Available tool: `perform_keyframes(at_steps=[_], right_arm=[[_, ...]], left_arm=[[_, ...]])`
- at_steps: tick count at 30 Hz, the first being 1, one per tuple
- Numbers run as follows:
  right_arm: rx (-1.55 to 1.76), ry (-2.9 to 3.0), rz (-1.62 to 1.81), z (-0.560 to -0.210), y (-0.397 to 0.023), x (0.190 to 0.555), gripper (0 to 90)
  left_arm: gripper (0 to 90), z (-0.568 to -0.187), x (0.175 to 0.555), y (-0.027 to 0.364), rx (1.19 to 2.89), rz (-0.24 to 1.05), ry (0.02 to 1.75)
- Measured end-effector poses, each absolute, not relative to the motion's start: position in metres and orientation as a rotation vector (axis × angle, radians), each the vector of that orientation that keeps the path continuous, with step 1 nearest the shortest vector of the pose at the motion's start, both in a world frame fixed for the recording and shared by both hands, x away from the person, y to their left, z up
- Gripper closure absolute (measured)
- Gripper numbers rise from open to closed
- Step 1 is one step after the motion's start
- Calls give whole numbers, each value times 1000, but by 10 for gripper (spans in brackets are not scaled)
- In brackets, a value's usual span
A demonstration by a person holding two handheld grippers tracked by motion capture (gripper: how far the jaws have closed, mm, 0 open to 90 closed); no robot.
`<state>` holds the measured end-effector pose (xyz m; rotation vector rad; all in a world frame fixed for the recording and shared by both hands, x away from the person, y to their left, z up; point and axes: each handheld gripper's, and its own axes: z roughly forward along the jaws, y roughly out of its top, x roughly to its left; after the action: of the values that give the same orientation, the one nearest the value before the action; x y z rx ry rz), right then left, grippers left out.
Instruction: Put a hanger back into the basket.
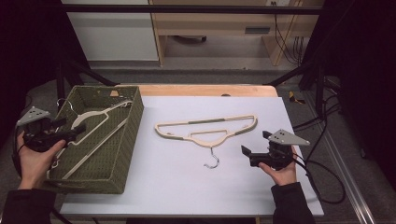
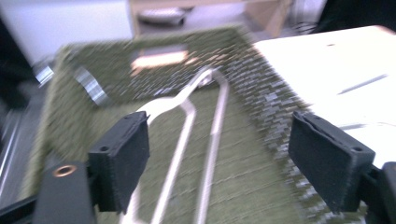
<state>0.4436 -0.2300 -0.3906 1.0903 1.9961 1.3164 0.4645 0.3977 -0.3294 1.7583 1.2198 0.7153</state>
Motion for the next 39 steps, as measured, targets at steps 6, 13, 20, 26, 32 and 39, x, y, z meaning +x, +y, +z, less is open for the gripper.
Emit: perform_keyframes(at_steps=[6, 13, 20, 26, 32, 39], right_arm=[[1082, 2010, 1313, -391, -226, 444, 54], [1074, 2021, 1327, -391, -217, 444, 67], [1056, 2061, 1330, -395, -202, 448, 69], [1081, 2088, 1353, -404, -188, 455, 74], [1124, 2114, 1332, -416, -178, 463, 80], [1143, 2163, 1255, -433, -161, 474, 143]], left_arm=[[124, -311, 448, 347, 1754, 722, 1029], [96, -307, 433, 288, 1763, 682, 854], [95, -327, 429, 241, 1782, 609, 780], [98, -348, 431, 217, 1796, 552, 766], [97, -364, 433, 204, 1831, 518, 766], [104, -371, 432, 200, 1834, 500, 749]])
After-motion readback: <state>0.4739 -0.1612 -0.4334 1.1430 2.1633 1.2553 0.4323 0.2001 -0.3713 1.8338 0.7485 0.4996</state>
